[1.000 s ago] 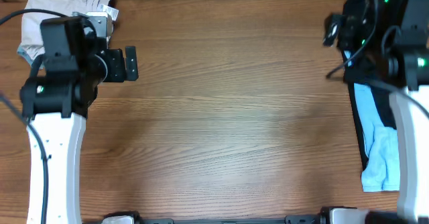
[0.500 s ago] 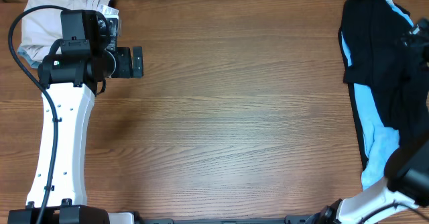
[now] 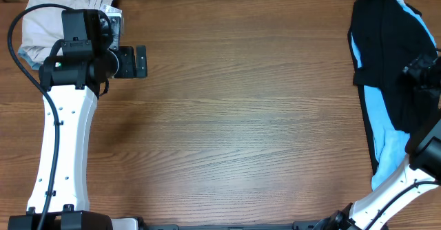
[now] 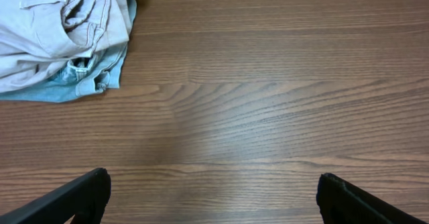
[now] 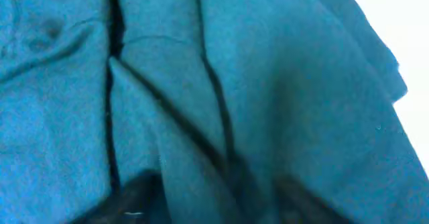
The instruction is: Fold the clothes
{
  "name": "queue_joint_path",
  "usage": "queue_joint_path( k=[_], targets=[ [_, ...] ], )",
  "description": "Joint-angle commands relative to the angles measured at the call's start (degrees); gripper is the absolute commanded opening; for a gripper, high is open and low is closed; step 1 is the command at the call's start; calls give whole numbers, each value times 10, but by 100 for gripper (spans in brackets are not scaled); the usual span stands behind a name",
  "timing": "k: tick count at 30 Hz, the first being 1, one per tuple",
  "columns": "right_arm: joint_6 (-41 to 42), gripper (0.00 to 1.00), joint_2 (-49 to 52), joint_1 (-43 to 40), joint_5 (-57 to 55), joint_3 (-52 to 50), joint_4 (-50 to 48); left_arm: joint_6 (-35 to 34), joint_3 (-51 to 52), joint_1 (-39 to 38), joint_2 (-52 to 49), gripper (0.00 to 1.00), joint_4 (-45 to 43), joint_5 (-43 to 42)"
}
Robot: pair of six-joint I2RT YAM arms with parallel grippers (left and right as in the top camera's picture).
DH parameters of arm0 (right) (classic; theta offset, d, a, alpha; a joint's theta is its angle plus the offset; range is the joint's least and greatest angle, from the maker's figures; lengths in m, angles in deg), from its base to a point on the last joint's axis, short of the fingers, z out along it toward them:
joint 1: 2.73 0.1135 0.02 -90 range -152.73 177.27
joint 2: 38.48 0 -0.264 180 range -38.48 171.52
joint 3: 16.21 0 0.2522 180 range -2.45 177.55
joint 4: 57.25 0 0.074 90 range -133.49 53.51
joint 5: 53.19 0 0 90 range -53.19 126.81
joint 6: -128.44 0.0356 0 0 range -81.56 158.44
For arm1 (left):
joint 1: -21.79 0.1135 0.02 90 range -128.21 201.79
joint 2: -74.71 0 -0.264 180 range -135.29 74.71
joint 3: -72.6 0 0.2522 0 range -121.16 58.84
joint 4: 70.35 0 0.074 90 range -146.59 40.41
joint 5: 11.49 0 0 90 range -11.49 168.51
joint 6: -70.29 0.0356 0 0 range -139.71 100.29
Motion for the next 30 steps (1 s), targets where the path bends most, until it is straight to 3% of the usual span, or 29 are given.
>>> queue_joint_path(
  k=[1, 3, 5, 12, 19, 24, 30],
  targets=[
    [-1, 26, 13, -1, 15, 11, -4, 10, -14, 0, 0, 100, -8, -2],
    [-1, 10, 11, -1, 24, 12, -4, 10, -14, 0, 0, 100, -12, -2],
    [-1, 4, 0, -1, 29, 12, -3, 10, -14, 0, 0, 100, -17, -2],
    [-1, 4, -97, 1, 44, 13, 22, 10, -17, 0, 1, 100, -43, 14],
    [-1, 4, -224, 38, 162, 13, 76, 11, -87, 1, 4, 100, -36, 36],
    [-1, 4, -282, 122, 238, 13, 104, 13, -145, 14, 4, 99, -25, 67],
    [24, 4, -298, 287, 274, 12, 128, 20, -160, 52, 4, 100, -21, 77]
  ],
)
